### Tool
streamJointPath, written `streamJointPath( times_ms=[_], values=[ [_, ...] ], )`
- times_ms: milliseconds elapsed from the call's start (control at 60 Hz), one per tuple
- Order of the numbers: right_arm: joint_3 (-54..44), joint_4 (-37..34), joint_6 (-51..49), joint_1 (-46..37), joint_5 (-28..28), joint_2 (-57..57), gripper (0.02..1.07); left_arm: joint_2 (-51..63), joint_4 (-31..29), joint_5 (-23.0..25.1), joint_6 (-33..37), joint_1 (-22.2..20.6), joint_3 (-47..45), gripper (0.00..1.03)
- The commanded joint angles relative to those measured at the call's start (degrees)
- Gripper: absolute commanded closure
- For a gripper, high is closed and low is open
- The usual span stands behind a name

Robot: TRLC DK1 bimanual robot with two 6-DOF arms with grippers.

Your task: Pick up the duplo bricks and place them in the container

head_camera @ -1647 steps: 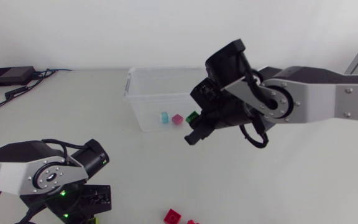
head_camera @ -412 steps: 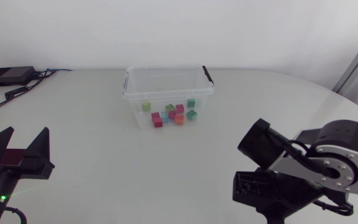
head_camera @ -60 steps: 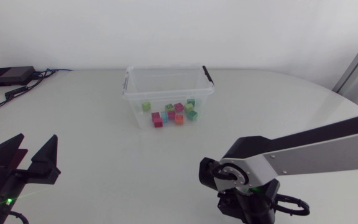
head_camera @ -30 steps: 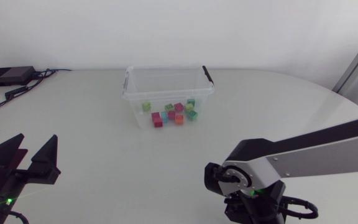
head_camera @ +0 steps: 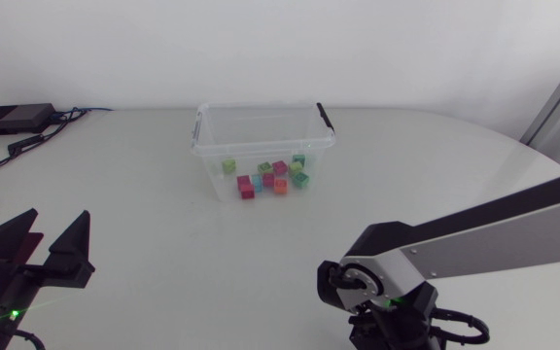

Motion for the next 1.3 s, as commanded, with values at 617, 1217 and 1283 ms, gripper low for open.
streamJointPath(
  times_ms=[617,1217,1283],
  values=[
    [30.84,4.64,1.32,-5.36,-0.21,-8.31,0.82,-0.65,-0.12,-0.47,-1.12,0.14,-1.08,0.04],
    [53.61,42.35,4.48,-14.76,-3.28,2.76,0.82,-0.65,-0.12,-0.47,-1.12,0.14,-1.08,0.04],
    [56.24,44.63,5.10,-15.91,-2.76,5.84,0.82,-0.65,-0.12,-0.47,-1.12,0.14,-1.08,0.04]
  ],
)
